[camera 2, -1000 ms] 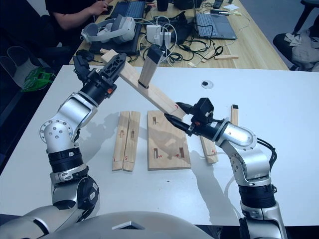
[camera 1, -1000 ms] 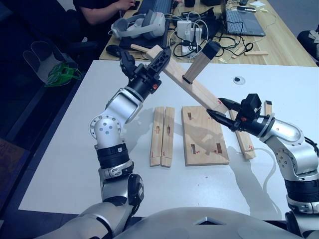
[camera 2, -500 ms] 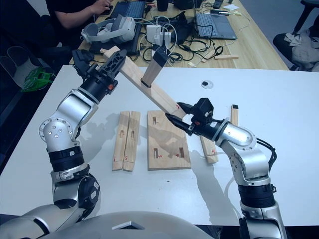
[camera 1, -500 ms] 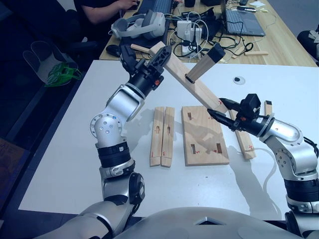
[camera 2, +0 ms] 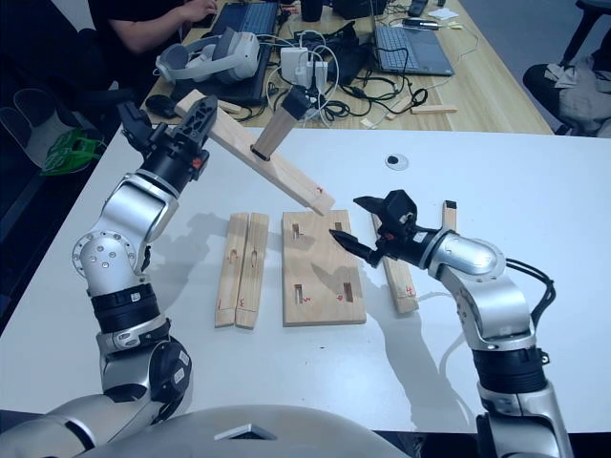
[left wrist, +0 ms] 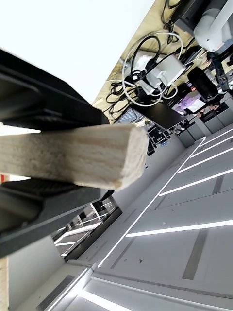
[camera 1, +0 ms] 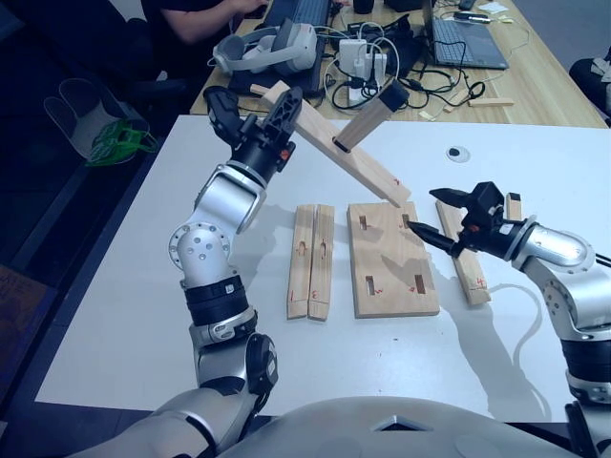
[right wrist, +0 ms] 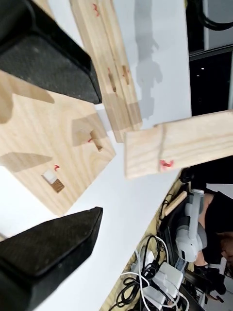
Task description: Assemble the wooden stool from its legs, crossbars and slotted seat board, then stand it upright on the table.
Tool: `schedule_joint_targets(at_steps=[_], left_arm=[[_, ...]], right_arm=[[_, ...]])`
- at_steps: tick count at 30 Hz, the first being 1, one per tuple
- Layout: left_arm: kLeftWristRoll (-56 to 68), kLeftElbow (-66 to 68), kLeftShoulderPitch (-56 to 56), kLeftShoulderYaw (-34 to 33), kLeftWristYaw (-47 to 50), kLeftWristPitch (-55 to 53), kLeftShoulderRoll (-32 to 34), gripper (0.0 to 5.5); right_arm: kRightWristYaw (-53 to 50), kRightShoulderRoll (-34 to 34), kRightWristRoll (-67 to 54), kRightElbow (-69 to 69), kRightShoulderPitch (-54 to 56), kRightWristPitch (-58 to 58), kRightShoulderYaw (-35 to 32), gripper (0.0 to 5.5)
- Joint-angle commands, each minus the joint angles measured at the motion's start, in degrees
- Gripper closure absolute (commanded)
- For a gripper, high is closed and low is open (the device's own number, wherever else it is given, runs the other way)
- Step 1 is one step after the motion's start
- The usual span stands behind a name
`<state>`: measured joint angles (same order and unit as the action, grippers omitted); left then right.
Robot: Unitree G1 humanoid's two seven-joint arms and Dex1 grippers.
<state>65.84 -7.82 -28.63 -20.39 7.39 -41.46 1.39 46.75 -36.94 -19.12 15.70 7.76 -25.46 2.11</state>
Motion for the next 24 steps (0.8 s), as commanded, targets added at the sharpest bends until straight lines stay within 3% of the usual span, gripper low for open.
schedule_joint_targets(at_steps=[1, 5, 12, 17, 22, 24], left_arm=[[-3.79, 0.16, -2.01, 0.5, 0.54, 2.87, 1.14, 4.49], [-4.37, -2.25, -1.92, 0.47, 0.73, 4.26, 1.04, 4.49], [-3.68, -4.74, -3.6, 1.13, 3.16, 4.99, 0.28, 4.49], [-3.51, -5.29, -5.43, 1.5, 6.12, 5.08, -0.19, 4.49], [-3.74, -6.64, -4.71, 1.96, 6.79, 4.39, 0.62, 4.49], [-4.16, -7.29, -4.08, 2.2, 6.69, 3.83, 1.49, 4.49]], right_arm=[[8.63, -11.92, 6.27, 0.09, -2.48, 2.4, 3.57, 1.64], [17.01, -20.16, 12.35, -0.68, -2.27, 6.19, 8.71, 2.36], [22.22, -22.13, 20.9, 1.7, -2.05, 7.21, 18.78, 3.6], [24.84, -19.87, 26.5, 0.8, 2.01, 6.3, 24.27, 4.51], [23.26, -12.34, 26.18, -0.2, 5.63, 3.47, 25.92, 5.39], [21.8, -9.61, 26.75, -0.44, 6.67, 2.28, 26.52, 5.5]])
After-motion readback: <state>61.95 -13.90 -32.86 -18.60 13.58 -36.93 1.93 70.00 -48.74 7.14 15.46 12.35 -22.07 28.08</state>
